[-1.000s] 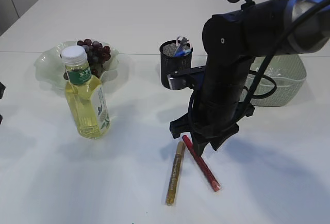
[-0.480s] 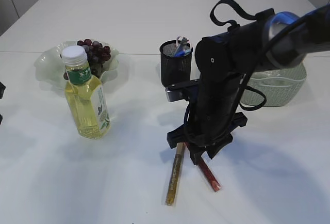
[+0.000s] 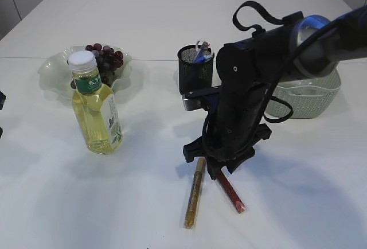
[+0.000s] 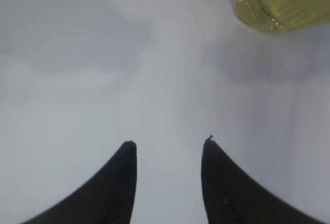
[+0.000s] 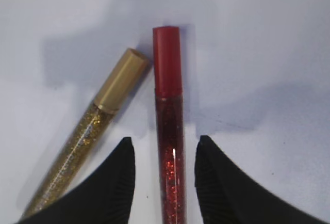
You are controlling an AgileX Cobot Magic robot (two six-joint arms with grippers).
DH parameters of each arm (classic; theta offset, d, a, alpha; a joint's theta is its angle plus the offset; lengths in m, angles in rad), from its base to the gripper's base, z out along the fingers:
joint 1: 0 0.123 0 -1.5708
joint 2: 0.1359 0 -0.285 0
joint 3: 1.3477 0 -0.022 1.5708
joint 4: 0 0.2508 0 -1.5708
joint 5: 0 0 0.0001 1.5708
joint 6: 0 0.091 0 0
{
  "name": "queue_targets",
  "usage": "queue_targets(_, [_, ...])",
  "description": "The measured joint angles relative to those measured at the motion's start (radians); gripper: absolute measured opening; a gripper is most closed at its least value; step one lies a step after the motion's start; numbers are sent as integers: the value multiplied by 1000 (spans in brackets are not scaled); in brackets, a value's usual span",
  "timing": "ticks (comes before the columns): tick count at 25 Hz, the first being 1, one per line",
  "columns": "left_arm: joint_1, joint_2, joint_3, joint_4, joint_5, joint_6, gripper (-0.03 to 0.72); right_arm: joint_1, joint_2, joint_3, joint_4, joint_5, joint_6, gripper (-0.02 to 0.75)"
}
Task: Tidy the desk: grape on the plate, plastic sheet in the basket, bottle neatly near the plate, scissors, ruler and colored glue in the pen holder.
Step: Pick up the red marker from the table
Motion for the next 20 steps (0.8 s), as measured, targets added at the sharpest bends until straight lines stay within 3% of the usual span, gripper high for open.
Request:
queue_targets(9, [0,0,0,0,0,0,307,0,50,0,0,0,0,315])
queue_targets(20, [0,0,0,0,0,0,307,0,52,0,0,-6,0,155])
